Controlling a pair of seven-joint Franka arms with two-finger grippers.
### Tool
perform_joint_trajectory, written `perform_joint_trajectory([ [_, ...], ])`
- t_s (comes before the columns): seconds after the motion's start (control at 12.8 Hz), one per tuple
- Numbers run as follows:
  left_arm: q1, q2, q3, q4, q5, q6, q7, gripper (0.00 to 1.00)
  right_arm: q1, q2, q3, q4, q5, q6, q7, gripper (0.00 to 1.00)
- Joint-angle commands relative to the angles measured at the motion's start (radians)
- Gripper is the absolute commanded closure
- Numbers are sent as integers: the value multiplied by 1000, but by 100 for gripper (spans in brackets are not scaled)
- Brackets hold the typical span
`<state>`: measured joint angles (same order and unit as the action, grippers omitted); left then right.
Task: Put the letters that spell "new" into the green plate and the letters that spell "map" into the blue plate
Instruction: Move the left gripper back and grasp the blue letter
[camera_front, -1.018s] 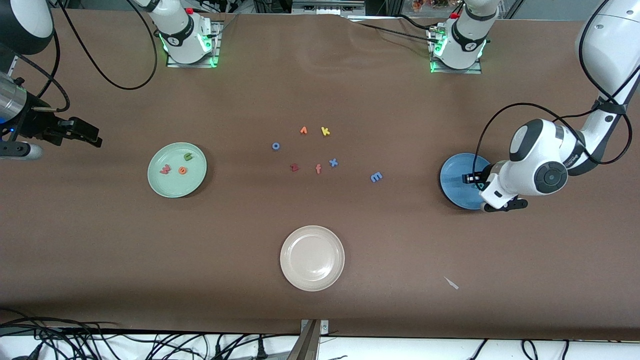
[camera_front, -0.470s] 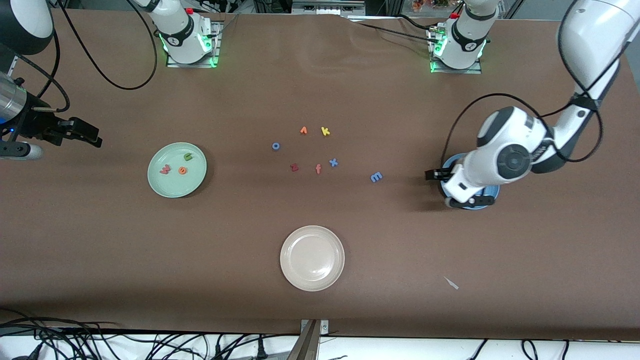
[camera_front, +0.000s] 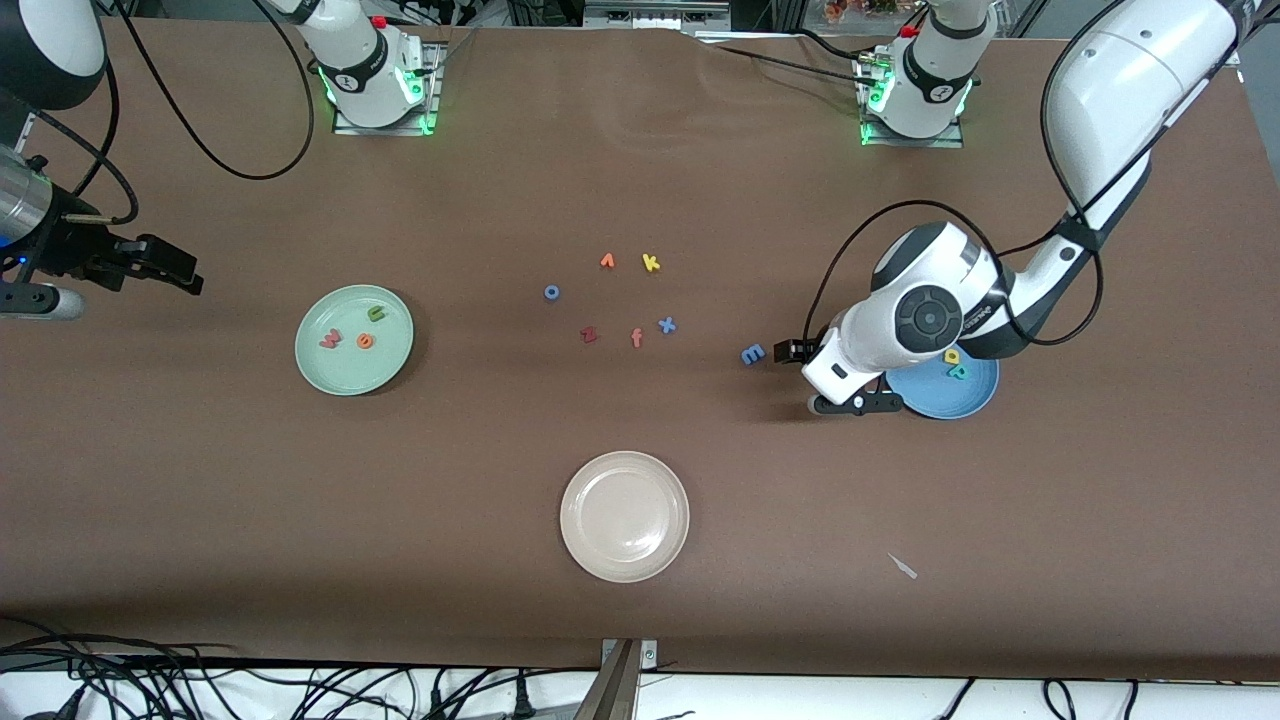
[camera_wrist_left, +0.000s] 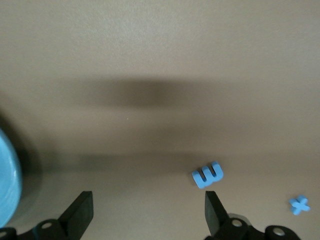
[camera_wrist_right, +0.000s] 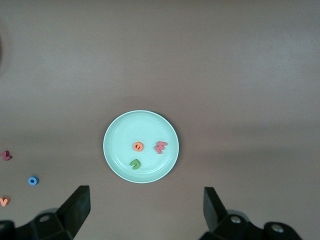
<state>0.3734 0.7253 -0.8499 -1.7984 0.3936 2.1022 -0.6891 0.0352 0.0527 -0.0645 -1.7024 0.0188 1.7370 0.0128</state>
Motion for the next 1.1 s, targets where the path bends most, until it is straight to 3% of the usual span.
perform_joint_trajectory([
  [0.0, -97, 20, 72, 39, 19, 28, -4, 1, 0, -10, -3, -8, 7, -8, -17, 0],
  [0.55, -120, 66, 84, 30, 24, 74, -21, 1, 0, -4, -3, -10, 7, -8, -17, 0],
  [1.02, -238, 94, 144, 33, 24, 156, -234, 2, 0, -1, -3, -11, 7, -7, -51, 0],
])
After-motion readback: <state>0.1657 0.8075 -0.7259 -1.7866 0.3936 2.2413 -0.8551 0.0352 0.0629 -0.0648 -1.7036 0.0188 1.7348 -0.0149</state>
